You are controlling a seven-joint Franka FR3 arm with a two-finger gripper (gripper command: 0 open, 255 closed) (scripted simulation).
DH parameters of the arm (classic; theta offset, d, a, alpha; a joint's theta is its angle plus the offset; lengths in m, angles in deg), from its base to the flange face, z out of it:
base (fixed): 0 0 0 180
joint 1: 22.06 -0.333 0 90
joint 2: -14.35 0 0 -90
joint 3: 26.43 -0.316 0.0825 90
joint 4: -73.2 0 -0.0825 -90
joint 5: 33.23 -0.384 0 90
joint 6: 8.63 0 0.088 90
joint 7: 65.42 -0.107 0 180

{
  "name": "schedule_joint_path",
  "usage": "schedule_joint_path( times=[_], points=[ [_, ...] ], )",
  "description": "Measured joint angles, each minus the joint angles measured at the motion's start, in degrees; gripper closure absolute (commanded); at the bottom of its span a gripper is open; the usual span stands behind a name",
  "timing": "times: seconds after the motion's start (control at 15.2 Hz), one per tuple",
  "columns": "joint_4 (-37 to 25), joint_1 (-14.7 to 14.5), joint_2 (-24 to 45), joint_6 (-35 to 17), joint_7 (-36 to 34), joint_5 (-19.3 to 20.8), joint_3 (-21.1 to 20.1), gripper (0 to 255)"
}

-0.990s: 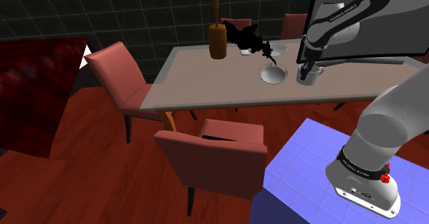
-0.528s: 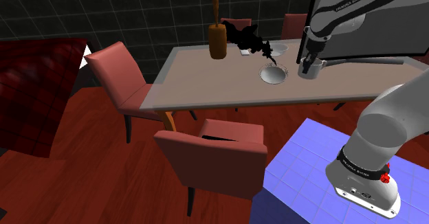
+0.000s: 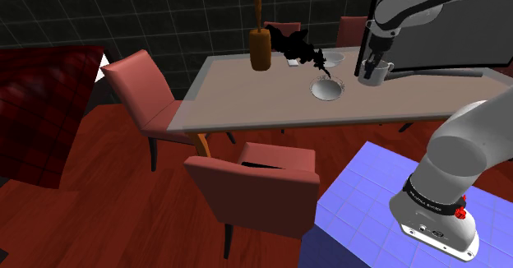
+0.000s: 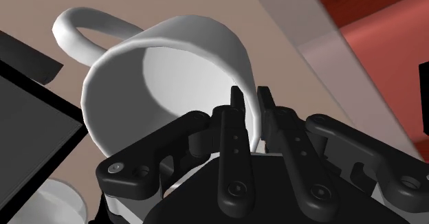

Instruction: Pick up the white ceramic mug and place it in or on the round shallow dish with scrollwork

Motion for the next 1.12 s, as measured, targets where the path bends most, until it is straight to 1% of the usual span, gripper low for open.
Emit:
schedule_joint_path(
  times=[0.07,0.2,0.53,0.66,0.92,1.12],
  points=[
    [-0.9,-0.4,0.5,0.4,-0.3,-0.4,-0.3,255],
    [-3.8,-1.9,3.7,0.2,-0.6,-2.0,-0.3,255],
    [-12.8,-5.8,13.9,-0.1,-1.1,-7.1,-0.6,255],
    [-16.3,-6.9,17.3,0.2,-1.3,-9.0,-0.8,255],
    [-25.4,-8.5,25.8,1.8,-0.8,-13.5,-1.2,255],
    [-25.7,-8.7,27.7,0.5,-0.6,-14.6,-1.3,255]
  ],
)
